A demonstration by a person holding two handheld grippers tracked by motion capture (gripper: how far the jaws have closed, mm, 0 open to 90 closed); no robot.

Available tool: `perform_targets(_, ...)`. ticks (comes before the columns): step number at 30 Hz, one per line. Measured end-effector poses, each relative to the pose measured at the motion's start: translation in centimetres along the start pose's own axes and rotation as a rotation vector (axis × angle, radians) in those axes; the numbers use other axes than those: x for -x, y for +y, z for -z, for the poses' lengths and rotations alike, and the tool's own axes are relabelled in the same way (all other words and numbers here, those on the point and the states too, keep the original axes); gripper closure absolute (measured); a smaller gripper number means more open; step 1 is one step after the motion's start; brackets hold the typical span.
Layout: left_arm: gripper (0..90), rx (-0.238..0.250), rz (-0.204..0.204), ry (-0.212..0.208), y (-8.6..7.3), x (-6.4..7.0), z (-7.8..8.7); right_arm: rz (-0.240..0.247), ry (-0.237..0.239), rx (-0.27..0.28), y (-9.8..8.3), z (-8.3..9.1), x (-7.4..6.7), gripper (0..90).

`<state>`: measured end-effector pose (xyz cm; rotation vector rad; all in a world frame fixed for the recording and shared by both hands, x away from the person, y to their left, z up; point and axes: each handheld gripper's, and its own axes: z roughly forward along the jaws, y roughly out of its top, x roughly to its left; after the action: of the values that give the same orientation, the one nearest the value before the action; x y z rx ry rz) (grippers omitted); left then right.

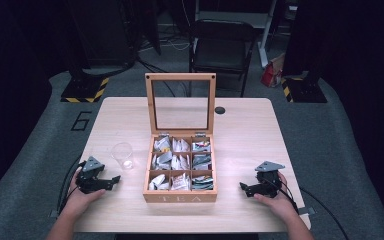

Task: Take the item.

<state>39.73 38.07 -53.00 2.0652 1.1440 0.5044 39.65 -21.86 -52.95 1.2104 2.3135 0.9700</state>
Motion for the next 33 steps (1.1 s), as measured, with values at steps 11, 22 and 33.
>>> perform_targets(11, 14.9, 0.000, 0.002, 0.003, 0.00, 0.05, 0.00, 0.001, -0.001, -0.001, 0.00, 0.00, 0.00, 0.0)
perform_targets(22, 16.2, 0.001, 0.008, 0.010, -0.01, 0.14, 0.05, 0.001, -0.001, 0.000, 0.00, 0.00, 0.00, 0.0)
perform_targets(33, 24.5, -0.005, -0.008, 0.002, 0.09, 0.19, 0.34, -0.004, 0.003, -0.001, 0.00, 0.01, -0.06, 0.0)
